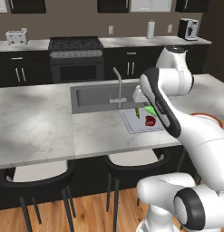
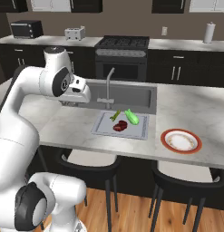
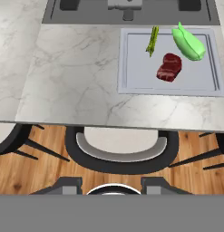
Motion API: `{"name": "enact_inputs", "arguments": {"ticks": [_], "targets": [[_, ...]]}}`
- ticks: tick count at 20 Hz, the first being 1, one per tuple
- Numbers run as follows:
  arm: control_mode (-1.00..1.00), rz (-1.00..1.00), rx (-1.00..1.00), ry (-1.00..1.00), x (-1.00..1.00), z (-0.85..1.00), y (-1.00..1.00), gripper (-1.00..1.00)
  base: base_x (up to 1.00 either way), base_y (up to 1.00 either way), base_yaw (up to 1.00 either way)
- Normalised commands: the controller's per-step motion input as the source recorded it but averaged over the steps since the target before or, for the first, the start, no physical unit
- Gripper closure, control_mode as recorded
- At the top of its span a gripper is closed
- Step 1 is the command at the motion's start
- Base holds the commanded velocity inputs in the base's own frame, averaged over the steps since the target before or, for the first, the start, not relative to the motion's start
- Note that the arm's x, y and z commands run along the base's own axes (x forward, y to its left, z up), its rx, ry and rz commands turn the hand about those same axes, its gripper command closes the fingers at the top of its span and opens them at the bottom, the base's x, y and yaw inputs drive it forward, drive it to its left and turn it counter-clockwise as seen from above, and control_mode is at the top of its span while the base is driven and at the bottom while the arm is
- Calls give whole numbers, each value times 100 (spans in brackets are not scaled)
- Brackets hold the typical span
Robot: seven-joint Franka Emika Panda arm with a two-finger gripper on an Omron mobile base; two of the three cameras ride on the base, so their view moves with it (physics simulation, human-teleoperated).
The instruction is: Create a steak meal by picking up the steak and asparagus from the tray and placing them on the plate. Leave the corn on the tray.
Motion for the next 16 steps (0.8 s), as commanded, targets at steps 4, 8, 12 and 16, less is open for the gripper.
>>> {"name": "enact_inputs", "arguments": {"ticks": [4,8,12,16], "targets": [[-100,0,0,0,0,-7,-13,-100,0,0,0],[-100,0,0,0,0,-35,-56,-100,0,0,0],[-100,-3,0,0,0,-32,-63,-100,0,0,0],[-100,-4,0,0,10,-28,-44,-100,0,0,0]]}}
